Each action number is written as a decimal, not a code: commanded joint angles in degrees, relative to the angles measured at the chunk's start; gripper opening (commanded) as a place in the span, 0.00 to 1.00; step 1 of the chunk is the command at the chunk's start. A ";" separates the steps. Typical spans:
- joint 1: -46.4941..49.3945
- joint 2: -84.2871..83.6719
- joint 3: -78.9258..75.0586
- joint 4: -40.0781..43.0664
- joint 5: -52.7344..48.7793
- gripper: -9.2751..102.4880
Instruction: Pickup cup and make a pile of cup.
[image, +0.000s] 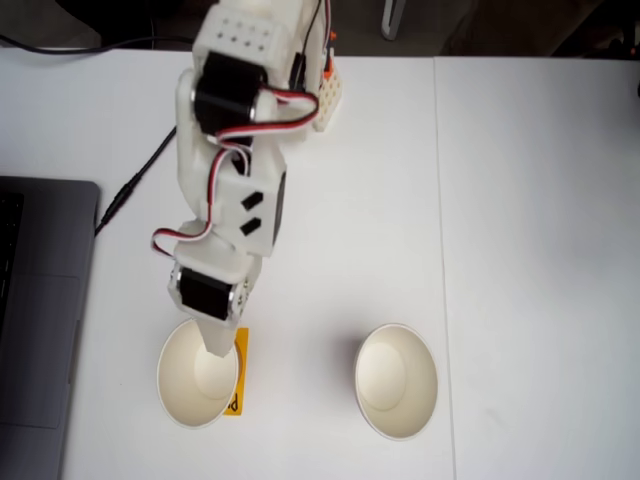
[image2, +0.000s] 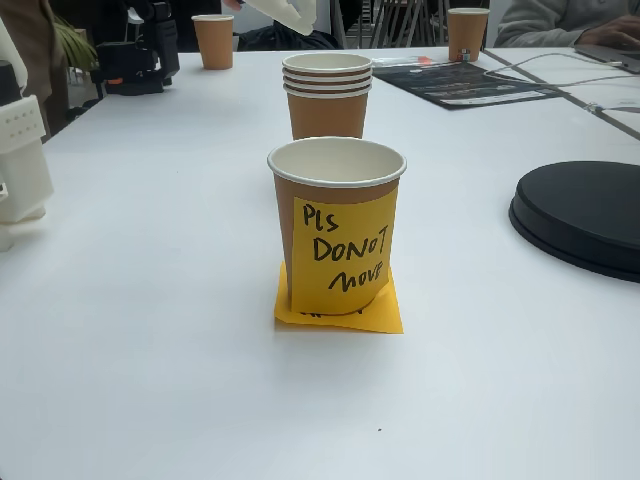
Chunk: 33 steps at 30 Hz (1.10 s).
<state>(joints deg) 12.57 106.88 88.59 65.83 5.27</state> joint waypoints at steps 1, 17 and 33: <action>1.41 0.62 -5.01 0.35 0.62 0.02; 2.81 -3.34 -5.01 0.35 0.62 0.02; 2.81 -3.78 -4.92 0.44 5.10 0.02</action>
<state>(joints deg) 14.94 102.74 88.59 65.83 9.93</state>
